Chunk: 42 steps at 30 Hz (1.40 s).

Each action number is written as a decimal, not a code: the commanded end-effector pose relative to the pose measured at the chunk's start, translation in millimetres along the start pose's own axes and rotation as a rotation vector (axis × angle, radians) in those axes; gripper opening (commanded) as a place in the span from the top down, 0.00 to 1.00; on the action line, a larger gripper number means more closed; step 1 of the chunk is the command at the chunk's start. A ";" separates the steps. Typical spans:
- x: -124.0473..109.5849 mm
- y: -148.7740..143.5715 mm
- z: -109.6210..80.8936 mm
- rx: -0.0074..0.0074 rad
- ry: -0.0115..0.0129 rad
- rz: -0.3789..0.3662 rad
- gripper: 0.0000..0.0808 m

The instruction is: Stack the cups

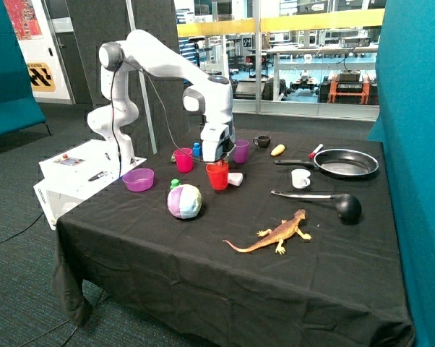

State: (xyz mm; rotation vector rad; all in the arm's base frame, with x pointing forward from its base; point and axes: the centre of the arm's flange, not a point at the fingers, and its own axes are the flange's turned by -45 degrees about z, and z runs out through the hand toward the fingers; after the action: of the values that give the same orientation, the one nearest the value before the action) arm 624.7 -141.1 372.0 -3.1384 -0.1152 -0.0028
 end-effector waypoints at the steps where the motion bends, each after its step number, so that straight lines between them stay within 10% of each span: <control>1: -15.6 -12.7 -16.7 -0.0010 -0.0019 -0.032 1.00; 42: -115.2 -104.3 -78.4 -0.0008 -0.0020 -0.269 1.00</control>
State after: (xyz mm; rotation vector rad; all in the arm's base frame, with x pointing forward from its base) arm 525.2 -65.1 437.4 -3.1086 -0.4600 -0.0014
